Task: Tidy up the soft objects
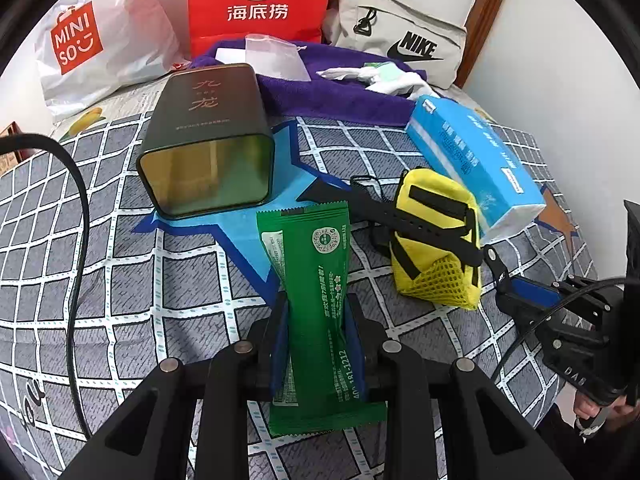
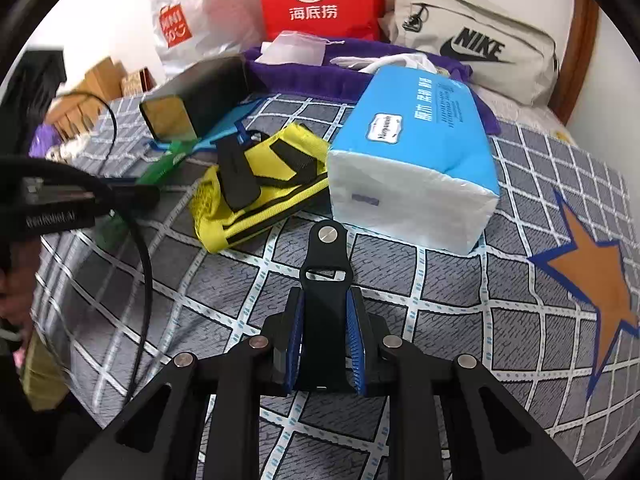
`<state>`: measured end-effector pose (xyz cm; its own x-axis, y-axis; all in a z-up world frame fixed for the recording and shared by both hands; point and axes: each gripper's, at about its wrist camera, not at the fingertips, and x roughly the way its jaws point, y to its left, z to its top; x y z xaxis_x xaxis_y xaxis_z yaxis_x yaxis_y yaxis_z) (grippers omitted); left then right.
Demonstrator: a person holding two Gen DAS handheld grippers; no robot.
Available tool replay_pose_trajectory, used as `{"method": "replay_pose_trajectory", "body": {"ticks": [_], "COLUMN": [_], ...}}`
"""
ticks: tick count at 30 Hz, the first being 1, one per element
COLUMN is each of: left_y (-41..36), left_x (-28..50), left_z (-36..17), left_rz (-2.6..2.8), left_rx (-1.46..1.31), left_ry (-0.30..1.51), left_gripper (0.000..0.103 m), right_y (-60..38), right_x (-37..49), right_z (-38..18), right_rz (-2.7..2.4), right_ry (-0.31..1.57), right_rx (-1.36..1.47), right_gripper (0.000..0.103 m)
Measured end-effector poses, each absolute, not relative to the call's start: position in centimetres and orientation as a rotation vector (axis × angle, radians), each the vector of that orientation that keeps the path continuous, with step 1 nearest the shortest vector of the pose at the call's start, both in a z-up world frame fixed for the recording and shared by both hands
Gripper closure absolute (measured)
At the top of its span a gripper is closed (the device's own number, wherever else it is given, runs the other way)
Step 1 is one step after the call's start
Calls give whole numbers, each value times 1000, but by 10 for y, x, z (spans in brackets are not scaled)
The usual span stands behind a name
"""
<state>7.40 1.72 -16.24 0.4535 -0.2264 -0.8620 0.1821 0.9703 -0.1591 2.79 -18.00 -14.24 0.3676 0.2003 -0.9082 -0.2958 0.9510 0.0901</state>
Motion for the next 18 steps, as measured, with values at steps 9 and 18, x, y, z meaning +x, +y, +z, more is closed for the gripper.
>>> {"method": "replay_pose_trajectory", "body": {"ticks": [9,18], "left_y": [33,43], "left_x": [71,77], "left_z": [-138,-103], "left_rz": [-263,-273], "left_rx": [-79,-104], "left_ry": [1022,966], "left_gripper": [78,78], "right_y": [-176,-181], "right_x": [32,47], "right_z": [-109,-71], "right_rz": [355,398], "right_ry": [1120,1055], "right_rx": [-65,-27], "right_gripper": [82,82]}}
